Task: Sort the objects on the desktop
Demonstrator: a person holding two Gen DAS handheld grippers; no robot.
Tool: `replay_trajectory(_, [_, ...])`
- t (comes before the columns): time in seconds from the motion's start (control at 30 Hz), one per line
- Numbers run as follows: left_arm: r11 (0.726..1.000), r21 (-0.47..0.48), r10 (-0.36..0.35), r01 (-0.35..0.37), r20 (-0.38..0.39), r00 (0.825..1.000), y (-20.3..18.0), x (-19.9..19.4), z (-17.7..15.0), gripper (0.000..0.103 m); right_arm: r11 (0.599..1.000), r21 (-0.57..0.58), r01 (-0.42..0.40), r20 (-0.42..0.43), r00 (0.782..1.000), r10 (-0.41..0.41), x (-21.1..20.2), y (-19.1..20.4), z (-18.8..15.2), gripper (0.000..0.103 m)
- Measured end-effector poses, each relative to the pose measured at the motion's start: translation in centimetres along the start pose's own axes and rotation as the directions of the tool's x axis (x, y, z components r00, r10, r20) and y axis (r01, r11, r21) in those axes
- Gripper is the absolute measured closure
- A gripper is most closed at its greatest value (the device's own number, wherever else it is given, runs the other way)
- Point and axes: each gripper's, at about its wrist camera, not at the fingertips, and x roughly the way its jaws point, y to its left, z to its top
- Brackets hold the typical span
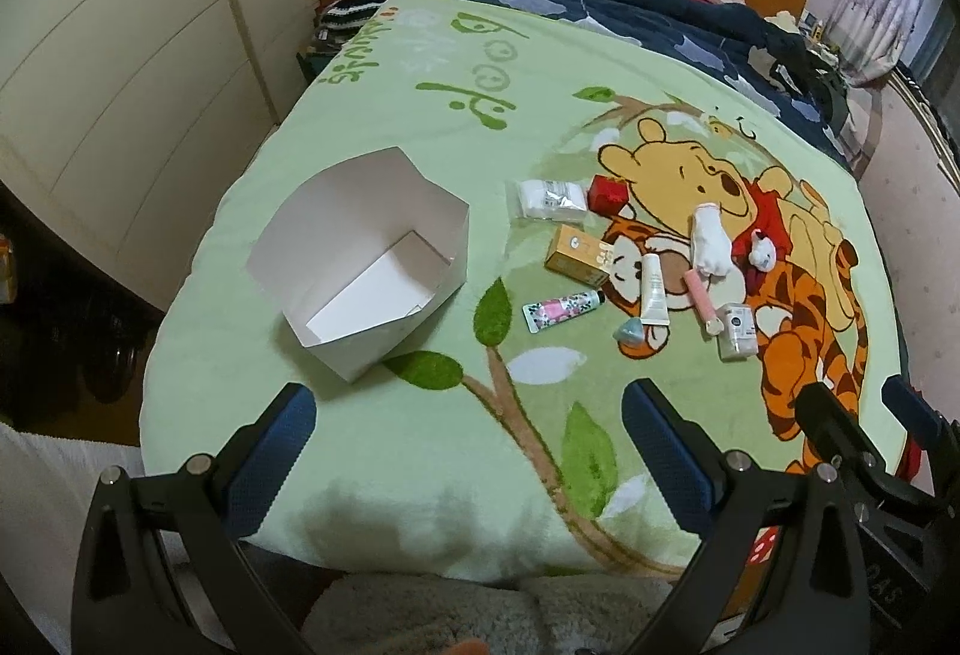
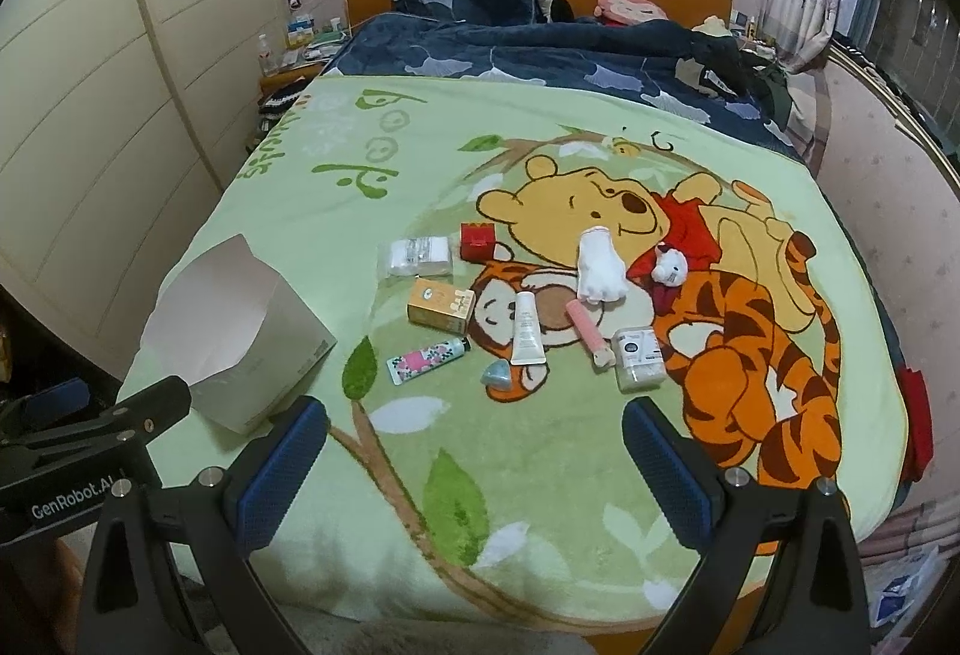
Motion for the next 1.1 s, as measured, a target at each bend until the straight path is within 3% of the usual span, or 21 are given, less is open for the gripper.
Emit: replay_trajectory(1.1, [0.998, -0.027, 0.058, -0.057, 0.029, 0.998, 0.9, -0.61, -0.35, 0.0, 0.999, -0.025, -0.021, -0.01, 1.0, 0.021, 0.57, 0.95, -0.11, 0.002])
